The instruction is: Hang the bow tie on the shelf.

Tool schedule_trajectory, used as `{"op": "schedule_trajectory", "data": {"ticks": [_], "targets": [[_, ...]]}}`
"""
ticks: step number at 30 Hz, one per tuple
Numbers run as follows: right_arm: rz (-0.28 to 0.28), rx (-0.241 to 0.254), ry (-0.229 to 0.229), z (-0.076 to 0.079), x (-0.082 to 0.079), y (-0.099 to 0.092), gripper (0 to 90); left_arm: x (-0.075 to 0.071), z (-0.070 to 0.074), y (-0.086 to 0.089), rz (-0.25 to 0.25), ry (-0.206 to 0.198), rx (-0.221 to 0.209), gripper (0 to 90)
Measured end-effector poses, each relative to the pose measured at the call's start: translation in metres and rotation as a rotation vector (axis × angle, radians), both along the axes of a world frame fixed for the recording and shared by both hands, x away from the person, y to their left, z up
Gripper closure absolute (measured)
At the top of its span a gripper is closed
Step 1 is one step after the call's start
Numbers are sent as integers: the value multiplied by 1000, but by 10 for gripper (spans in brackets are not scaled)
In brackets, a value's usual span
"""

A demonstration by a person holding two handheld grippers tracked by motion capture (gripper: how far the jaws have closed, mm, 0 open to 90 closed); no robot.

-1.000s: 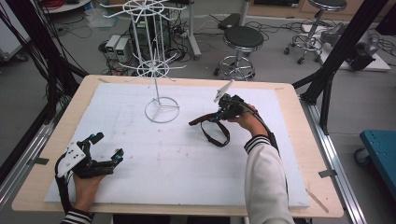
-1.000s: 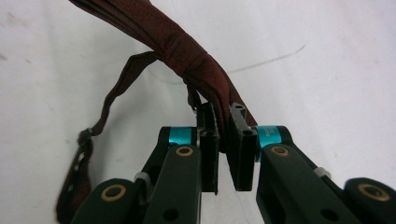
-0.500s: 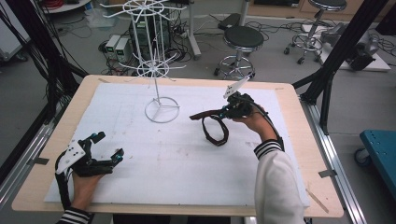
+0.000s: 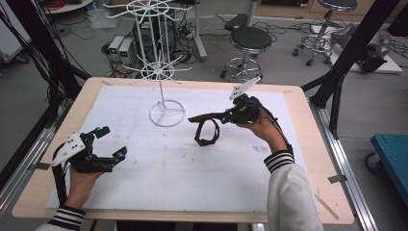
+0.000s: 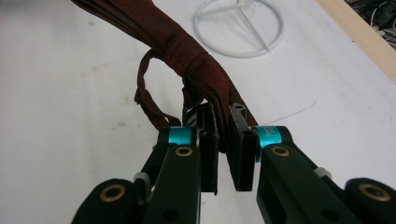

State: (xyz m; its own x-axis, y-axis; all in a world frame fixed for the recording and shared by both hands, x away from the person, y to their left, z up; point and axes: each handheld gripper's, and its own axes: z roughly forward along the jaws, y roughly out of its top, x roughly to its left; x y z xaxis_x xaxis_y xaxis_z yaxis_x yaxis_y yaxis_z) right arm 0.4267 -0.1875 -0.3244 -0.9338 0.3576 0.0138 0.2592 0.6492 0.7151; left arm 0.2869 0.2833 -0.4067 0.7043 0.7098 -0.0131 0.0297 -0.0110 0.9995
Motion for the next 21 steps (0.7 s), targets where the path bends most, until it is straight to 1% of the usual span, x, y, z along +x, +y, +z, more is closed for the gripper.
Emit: {"op": "schedule_trajectory", "data": {"ticks": [1,2,4,8,11,14,16,18,21], "targets": [[-1,9,-1,2,-3,0,844,1,3,-1,-7,0,6,17],[3,7,-3,5,-5,1,844,1,5,-2,-16,-1,15,17],[6,9,-13,9,-10,1,844,3,10,-5,-32,-4,16,17],[-14,22,-2,16,-18,0,844,7,19,-11,-71,-2,39,17],[-26,20,11,19,-23,0,844,9,24,-15,-98,-4,49,17],[-26,22,20,20,-27,1,844,12,29,-20,-119,-2,65,17],[-27,40,14,19,-31,2,844,14,33,-24,-138,4,80,17],[-25,46,11,19,-32,2,844,16,37,-29,-158,4,89,17],[-25,61,16,15,-35,4,844,19,43,-36,-188,3,106,17]]}}
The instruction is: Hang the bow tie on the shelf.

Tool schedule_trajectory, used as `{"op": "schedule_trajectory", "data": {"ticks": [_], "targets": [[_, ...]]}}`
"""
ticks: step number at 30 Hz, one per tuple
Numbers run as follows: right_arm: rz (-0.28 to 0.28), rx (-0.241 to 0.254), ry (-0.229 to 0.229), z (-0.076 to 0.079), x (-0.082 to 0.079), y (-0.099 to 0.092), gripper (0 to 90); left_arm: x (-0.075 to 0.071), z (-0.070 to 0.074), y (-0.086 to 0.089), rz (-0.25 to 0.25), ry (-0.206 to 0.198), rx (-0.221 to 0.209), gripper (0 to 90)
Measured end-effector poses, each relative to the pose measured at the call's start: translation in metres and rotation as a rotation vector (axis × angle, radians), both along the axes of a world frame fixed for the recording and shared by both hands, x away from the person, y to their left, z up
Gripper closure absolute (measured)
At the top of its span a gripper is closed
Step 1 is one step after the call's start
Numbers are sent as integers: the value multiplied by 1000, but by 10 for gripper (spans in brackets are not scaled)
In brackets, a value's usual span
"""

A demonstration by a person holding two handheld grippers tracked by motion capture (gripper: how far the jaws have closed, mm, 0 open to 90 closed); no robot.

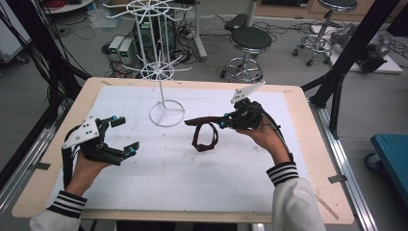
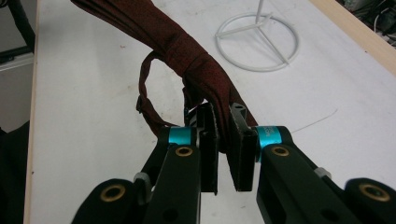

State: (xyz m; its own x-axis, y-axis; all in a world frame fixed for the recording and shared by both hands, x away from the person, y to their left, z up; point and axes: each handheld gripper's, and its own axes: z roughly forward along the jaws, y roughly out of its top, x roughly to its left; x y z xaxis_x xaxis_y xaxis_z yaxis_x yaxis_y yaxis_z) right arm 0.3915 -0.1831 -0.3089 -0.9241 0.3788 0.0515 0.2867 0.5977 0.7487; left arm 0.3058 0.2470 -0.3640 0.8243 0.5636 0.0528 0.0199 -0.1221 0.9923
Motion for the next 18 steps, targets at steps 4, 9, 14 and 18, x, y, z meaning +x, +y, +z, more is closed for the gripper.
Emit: {"op": "schedule_trajectory", "data": {"ticks": [4,9,14,18], "targets": [[2,8,13,-4,-4,4,844,4,8,-10,-46,6,31,17],[14,19,29,-4,-9,10,844,10,15,-23,-86,8,38,17],[22,36,41,-3,-16,15,844,15,18,-35,-120,14,49,17],[21,50,58,-4,-20,19,844,17,21,-45,-142,18,64,18]]}}
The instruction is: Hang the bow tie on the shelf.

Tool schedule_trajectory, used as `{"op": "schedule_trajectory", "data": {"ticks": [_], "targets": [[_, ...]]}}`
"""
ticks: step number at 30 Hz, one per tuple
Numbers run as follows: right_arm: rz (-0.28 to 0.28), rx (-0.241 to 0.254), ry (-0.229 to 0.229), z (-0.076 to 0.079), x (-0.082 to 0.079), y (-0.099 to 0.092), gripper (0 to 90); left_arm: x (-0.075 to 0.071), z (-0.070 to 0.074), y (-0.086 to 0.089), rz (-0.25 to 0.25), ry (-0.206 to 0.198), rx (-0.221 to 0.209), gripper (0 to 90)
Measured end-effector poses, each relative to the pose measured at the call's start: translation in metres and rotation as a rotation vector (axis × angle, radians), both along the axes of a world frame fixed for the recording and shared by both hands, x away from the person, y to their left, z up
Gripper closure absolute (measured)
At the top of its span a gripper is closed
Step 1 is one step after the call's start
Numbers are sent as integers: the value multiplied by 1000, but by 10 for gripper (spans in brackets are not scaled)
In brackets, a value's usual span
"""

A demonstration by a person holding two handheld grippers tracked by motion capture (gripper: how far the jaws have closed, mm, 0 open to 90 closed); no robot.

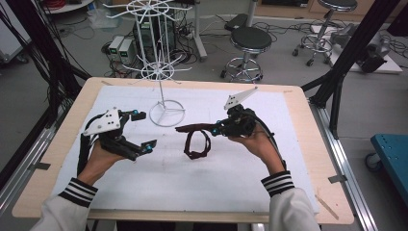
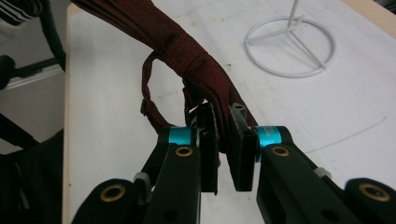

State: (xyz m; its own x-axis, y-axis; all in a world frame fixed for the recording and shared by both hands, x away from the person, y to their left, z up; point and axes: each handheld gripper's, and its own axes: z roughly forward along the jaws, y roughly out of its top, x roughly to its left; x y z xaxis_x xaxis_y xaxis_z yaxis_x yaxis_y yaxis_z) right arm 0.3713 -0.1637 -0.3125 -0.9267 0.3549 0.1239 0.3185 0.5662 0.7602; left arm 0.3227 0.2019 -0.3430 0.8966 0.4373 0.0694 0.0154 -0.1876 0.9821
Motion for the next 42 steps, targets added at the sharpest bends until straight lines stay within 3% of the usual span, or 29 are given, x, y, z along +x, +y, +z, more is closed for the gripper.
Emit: {"op": "schedule_trajectory", "data": {"ticks": [13,16,21,27,33,42], "targets": [[13,25,22,-3,-5,15,843,4,9,-31,-83,6,38,29],[20,17,21,-5,-5,17,842,3,9,-36,-99,-20,52,121],[25,17,22,-5,-5,19,842,5,8,-43,-115,6,65,145],[29,17,20,-5,-5,19,841,6,9,-50,-150,8,62,286],[33,12,10,-6,-5,20,841,7,8,-55,-170,14,89,455],[35,0,9,-6,-5,20,839,8,10,-55,-120,65,136,757]]}}
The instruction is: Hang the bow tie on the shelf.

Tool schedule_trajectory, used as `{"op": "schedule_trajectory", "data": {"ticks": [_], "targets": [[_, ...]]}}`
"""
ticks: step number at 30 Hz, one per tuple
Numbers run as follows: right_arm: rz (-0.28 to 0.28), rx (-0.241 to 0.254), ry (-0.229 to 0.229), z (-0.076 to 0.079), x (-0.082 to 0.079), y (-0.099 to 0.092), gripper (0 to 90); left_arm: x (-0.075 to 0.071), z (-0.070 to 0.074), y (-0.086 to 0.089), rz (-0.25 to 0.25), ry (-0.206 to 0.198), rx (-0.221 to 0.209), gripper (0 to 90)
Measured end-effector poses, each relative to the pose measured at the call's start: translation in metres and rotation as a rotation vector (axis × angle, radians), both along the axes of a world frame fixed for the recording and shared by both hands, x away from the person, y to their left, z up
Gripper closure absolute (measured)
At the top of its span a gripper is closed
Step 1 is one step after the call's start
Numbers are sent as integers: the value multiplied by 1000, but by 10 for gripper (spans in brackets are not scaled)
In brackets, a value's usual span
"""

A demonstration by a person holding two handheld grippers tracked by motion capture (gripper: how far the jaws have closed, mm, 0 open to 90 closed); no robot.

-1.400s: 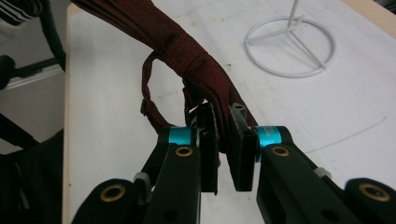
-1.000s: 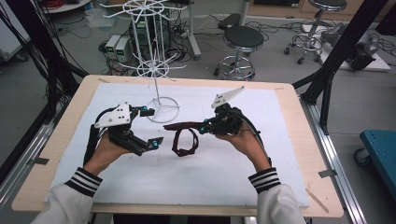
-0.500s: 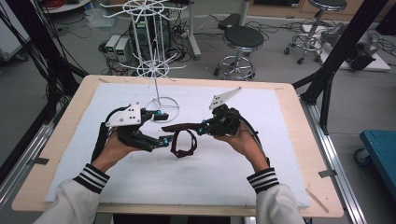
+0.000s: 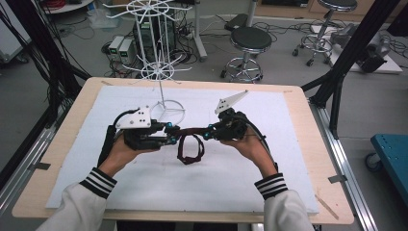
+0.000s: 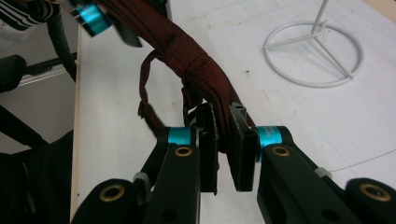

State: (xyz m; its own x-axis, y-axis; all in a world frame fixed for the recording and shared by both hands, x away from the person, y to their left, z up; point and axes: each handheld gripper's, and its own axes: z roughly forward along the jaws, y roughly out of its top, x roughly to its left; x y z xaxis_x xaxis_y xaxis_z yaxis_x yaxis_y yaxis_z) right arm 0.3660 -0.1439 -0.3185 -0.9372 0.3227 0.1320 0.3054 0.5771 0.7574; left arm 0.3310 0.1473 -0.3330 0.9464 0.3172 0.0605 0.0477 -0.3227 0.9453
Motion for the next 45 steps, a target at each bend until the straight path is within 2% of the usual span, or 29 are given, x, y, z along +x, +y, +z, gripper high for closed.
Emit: {"op": "schedule_trajectory", "data": {"ticks": [3,10,12,14,15,16,18,19,20,21,23,33,45], "targets": [[3,6,-5,0,0,0,838,0,1,0,5,6,-1,811],[8,7,-7,0,0,1,828,-2,3,0,26,1,7,836],[12,13,-21,0,0,1,807,-2,3,0,31,2,4,838],[8,18,-9,0,-1,1,760,-2,4,1,35,-3,12,838],[5,21,-21,0,-1,0,715,-2,4,1,38,-1,6,838],[-4,26,-24,0,-1,0,601,-3,4,1,38,0,2,839],[-18,43,-20,-1,-2,2,298,-3,5,2,41,-6,-1,839],[-5,24,-24,-2,-2,3,134,-3,5,1,42,-8,-2,839],[-8,11,-46,-2,-3,4,45,-3,5,1,43,-8,-1,839],[-10,9,-45,-3,-4,5,7,-3,5,2,42,-6,2,839],[-48,12,-61,-4,-5,6,6,-3,5,2,45,-7,3,839],[-89,57,-98,-3,-13,-8,7,-4,10,10,72,-17,-32,839],[-147,113,-130,-11,-26,-32,6,-4,28,24,129,-55,-50,838]]}}
